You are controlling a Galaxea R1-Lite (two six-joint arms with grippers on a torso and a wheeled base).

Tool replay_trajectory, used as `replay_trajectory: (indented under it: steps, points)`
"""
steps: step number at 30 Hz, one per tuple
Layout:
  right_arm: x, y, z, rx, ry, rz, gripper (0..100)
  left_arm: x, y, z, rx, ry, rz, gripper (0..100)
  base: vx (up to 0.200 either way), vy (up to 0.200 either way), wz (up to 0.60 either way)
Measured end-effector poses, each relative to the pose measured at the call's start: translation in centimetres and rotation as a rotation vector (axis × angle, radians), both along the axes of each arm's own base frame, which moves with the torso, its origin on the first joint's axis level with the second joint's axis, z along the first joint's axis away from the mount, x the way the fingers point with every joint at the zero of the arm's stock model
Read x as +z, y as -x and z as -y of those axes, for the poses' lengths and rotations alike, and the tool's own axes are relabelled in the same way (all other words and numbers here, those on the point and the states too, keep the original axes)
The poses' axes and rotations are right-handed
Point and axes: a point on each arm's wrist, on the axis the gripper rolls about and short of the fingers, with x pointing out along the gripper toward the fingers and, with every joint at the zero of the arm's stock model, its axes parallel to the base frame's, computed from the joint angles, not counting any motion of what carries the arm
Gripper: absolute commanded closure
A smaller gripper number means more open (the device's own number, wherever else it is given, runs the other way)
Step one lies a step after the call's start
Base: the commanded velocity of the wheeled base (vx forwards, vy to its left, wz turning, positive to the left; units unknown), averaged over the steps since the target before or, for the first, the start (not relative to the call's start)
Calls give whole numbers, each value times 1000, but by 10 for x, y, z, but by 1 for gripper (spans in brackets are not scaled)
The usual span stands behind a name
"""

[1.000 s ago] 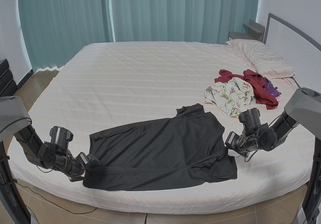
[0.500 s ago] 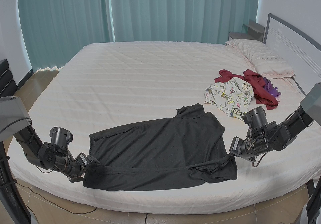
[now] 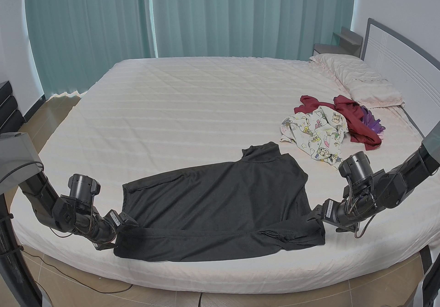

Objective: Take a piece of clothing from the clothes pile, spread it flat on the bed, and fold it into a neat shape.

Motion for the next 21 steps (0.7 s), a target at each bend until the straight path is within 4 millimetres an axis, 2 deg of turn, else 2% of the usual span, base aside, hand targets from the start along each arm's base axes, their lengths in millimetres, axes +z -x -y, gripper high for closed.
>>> replay_trajectory:
  steps: [5, 9, 21]
  points:
    - [-1, -1, 0, 8, -6, 11, 0, 0, 0, 0, 0, 0, -1, 0, 0, 0, 0]
    - [-6, -10, -4, 9, -22, 71, 0, 0, 1, 0, 0, -1, -2, 0, 0, 0, 0]
    - [-54, -25, -23, -99, -14, 46, 0, 0, 1, 1, 0, -7, -3, 0, 0, 0, 0]
